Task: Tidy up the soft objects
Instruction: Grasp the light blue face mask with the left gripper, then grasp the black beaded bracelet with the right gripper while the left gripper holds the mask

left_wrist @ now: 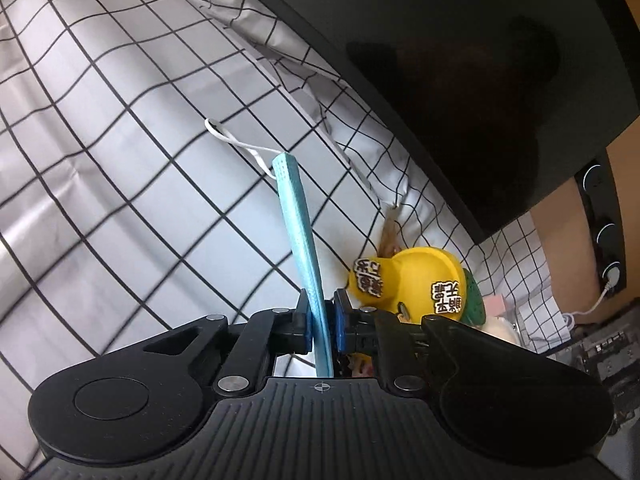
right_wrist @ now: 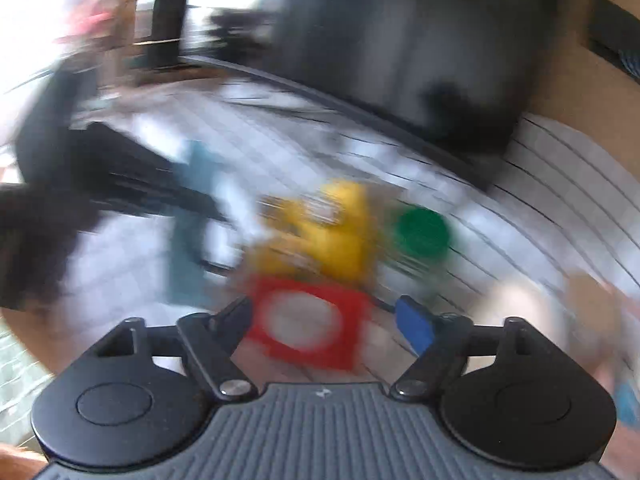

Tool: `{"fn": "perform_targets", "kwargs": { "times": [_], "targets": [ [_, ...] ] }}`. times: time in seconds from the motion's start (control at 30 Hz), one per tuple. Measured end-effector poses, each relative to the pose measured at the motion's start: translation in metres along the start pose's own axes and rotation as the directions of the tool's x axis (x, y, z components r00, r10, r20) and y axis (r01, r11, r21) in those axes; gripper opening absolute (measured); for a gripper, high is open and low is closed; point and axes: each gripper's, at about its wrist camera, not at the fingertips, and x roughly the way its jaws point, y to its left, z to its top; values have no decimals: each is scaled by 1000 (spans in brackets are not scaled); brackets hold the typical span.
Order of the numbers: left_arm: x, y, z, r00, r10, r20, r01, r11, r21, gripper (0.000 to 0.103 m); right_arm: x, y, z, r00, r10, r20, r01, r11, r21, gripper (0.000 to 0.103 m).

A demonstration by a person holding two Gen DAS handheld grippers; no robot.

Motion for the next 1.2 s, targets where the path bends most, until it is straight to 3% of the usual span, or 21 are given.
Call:
{"fn": "perform_targets", "kwargs": {
  "times": [0.13,0.33,0.43,0.5,0.63,0.77,0.97,1.2],
  "targets": [
    [0,9,3,999,-17,-38,17,1000,7,13,32,36,21,991,128,-30,-130,988,-86,45],
    [5,25,5,988,-84,-129,79,996,-41,13,81,70,27,980,169,-103,-185,969,-164,28],
    [7,27,4,990,-33,-135,27,999,-46,13,99,74,30,969,193,-154,-215,966,-143,11],
    [5,28,2,993,2,-121,-8,999,-42,19,100,74,29,970,181,-163,-203,971,-128,10],
    [-2,26,0,997,-1,-74,0,1000,-18,20,96,67,29,975,154,-163,-175,976,-127,8],
    [6,17,0,994,28,-102,-25,999,23,15,93,62,31,976,157,-150,-176,977,-121,8],
    [7,17,-7,993,45,-109,-46,999,-8,12,94,72,25,982,145,-125,-169,963,-212,8],
    [-6,27,-2,988,92,-123,-98,995,-38,12,112,86,28,987,119,-111,-145,953,-265,16]
  ]
}}
